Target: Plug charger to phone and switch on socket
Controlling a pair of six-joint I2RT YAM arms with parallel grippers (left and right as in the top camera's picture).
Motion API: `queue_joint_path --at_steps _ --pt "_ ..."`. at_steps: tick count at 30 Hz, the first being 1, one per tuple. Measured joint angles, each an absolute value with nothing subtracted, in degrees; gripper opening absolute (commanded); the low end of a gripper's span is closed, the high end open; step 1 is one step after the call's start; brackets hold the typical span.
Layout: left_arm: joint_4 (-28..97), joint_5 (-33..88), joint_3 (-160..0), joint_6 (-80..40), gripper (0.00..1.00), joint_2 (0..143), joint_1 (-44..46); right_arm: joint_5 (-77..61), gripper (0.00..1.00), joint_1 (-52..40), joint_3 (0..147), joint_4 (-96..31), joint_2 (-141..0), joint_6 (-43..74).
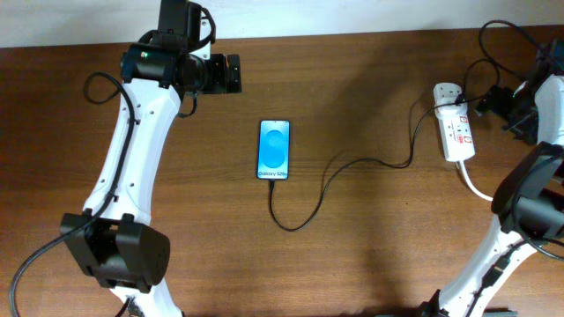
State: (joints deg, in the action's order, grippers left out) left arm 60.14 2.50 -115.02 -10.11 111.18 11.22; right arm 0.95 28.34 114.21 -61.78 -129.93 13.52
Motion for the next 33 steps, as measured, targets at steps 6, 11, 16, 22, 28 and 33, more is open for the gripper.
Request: queue_joint_path --at_steps 6,11,16,22,28,33 --pt "60.1 2.5 -115.0 -10.1 0.99 111.2 11.2 -5.1 0.98 29.2 114.2 -58.9 -133.1 11.3" --pt "60.1 2.5 -115.0 -10.1 0.99 111.2 11.2 -7.7 0.98 29.2 114.2 -58.4 -133.5 9.8" --pt "60.1 2.5 -115.0 -10.1 0.99 111.2 11.2 -9.6 0.98 29.2 114.2 -58.0 -135.9 9.8" --pt "60.1 2.5 -115.0 -10.1 0.99 111.2 11.2 -9.9 0.98 29.2 114.2 -58.5 -135.9 9.8" --pt "60.1 2.5 -115.0 -10.1 0.99 111.2 11.2 -10.5 0.98 29.3 114.2 -60.2 -135.9 9.8" --pt "60.1 2.5 -115.0 -10.1 0.99 111.2 11.2 -9.8 0.98 29.3 114.2 -58.2 -135.9 11.3"
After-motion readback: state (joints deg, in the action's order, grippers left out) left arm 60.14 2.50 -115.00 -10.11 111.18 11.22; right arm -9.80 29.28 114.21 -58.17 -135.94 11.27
